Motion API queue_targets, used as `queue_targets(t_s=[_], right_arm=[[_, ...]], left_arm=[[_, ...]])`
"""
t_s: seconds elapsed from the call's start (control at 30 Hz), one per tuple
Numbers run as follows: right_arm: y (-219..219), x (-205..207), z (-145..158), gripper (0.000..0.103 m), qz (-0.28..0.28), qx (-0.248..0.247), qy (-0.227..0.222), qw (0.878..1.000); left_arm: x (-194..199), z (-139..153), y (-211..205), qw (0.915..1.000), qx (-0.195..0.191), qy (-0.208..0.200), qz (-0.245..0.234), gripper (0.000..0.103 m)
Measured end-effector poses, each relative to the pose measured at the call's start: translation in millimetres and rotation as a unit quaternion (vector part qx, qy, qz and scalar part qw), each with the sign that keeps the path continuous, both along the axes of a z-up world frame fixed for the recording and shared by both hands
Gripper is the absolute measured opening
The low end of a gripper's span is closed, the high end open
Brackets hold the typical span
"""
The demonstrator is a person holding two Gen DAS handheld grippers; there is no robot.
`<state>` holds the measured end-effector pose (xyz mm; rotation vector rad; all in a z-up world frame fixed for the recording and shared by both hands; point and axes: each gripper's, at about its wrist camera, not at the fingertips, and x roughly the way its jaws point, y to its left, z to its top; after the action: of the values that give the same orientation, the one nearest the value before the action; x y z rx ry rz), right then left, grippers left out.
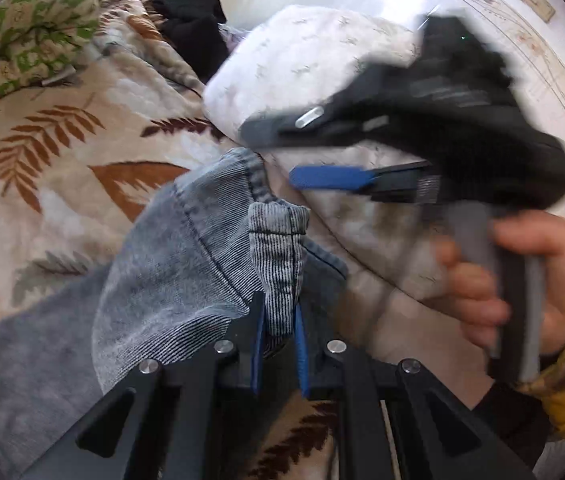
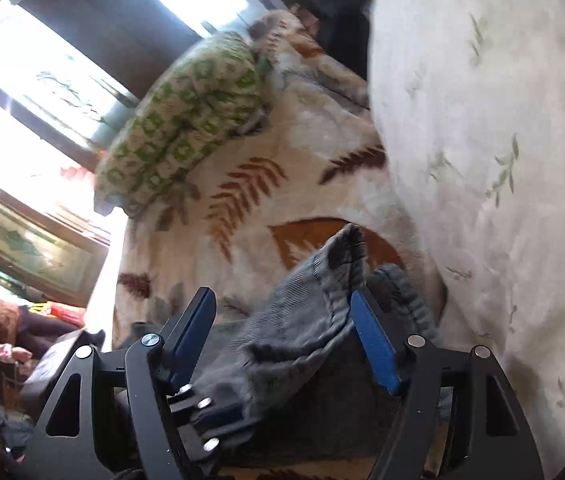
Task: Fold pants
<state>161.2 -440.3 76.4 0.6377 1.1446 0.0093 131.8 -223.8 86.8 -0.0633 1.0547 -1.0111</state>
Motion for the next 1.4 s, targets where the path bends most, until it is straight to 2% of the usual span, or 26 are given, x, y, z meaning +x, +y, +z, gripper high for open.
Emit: queue_targets(t_s=[0.07, 0.1, 0.17, 0.2, 0.23, 0.3, 0.4, 0.43, 0.53, 0.6, 0.67, 0.77, 0.87, 0.93, 1.0, 1.07, 1.1, 1.13, 1.17, 1.23, 1.3, 1.4], right_arm=[[-6, -1, -25, 0.070, -0.002, -0.002, 0.047, 0.999], [-7, -2, -31, 0.069, -0.001, -0.003, 0.055, 0.998], [-5, -4, -33, 0.046, 0.010, -0.013, 0.053, 0.998], [-3, -4, -27, 0.022, 0.017, -0.025, 0.043, 0.999], [-2, -5, -22, 0.020, 0.023, -0.035, 0.035, 0.999], [4, -5, -7, 0.019, 0.048, -0.085, 0.021, 0.995], [14, -7, 3, 0.018, 0.084, -0.196, 0.016, 0.977], [13, -10, 0, 0.018, 0.091, -0.213, 0.025, 0.972], [6, -15, -22, 0.019, 0.110, -0.239, 0.058, 0.963], [8, -17, -33, 0.021, 0.130, -0.260, 0.074, 0.954], [11, -18, -37, 0.025, 0.144, -0.275, 0.087, 0.947], [12, -18, -30, 0.031, 0.141, -0.269, 0.086, 0.949], [13, -17, -29, 0.034, 0.131, -0.267, 0.083, 0.951], [17, -17, -35, 0.029, 0.130, -0.284, 0.085, 0.946], [23, -16, -42, 0.021, 0.141, -0.325, 0.089, 0.931], [28, -16, -52, 0.019, 0.156, -0.363, 0.092, 0.914], [30, -16, -56, 0.016, 0.161, -0.378, 0.094, 0.907], [31, -16, -59, 0.016, 0.166, -0.394, 0.095, 0.899], [32, -17, -60, 0.018, 0.170, -0.397, 0.096, 0.897], [32, -21, -51, 0.023, 0.168, -0.375, 0.091, 0.907], [34, -26, -35, 0.035, 0.158, -0.351, 0.072, 0.920], [43, -35, -5, 0.042, 0.138, -0.326, 0.036, 0.935]], left_arm=[[-7, 0, -3, 0.9999, -0.008, 0.006, -0.006, 0.015], [-10, 0, -5, 0.9999, -0.011, 0.008, -0.009, 0.015], [-14, 1, -11, 0.9998, -0.012, 0.010, -0.015, 0.015], [-16, 2, -13, 0.9997, -0.015, 0.010, -0.016, 0.015], [-18, 3, -15, 0.9996, -0.020, 0.013, -0.016, 0.015], [-20, 2, -17, 0.9991, -0.034, 0.023, -0.012, 0.015], [-27, 1, -21, 0.9985, -0.042, 0.036, -0.006, 0.016], [-30, 1, -21, 0.9986, -0.036, 0.036, -0.008, 0.018], [-41, 2, -4, 0.9989, -0.024, 0.039, -0.013, 0.025], [-44, 2, 18, 0.9992, -0.016, 0.036, -0.001, 0.041], [-45, 5, 52, 0.9994, -0.004, 0.023, 0.025, 0.051], [-25, 7, 106, 0.9958, 0.025, 0.014, 0.087, 0.052], [7, 3, 147, 0.9852, 0.064, 0.009, 0.159, 0.052], [21, 3, 171, 0.9760, 0.098, -0.007, 0.194, 0.052], [31, -6, 192, 0.9668, 0.133, -0.020, 0.217, 0.052], [39, -22, 207, 0.9543, 0.178, -0.023, 0.239, 0.051], [40, -32, 213, 0.9479, 0.202, -0.019, 0.246, 0.042], [42, -42, 218, 0.9447, 0.215, -0.013, 0.248, 0.038], [39, -45, 219, 0.9455, 0.210, -0.020, 0.248, 0.038], [34, -41, 215, 0.9474, 0.203, -0.031, 0.245, 0.038], [29, -33, 208, 0.9563, 0.181, -0.028, 0.228, 0.038], [25, -19, 198, 0.9613, 0.171, -0.046, 0.211, 0.041]])
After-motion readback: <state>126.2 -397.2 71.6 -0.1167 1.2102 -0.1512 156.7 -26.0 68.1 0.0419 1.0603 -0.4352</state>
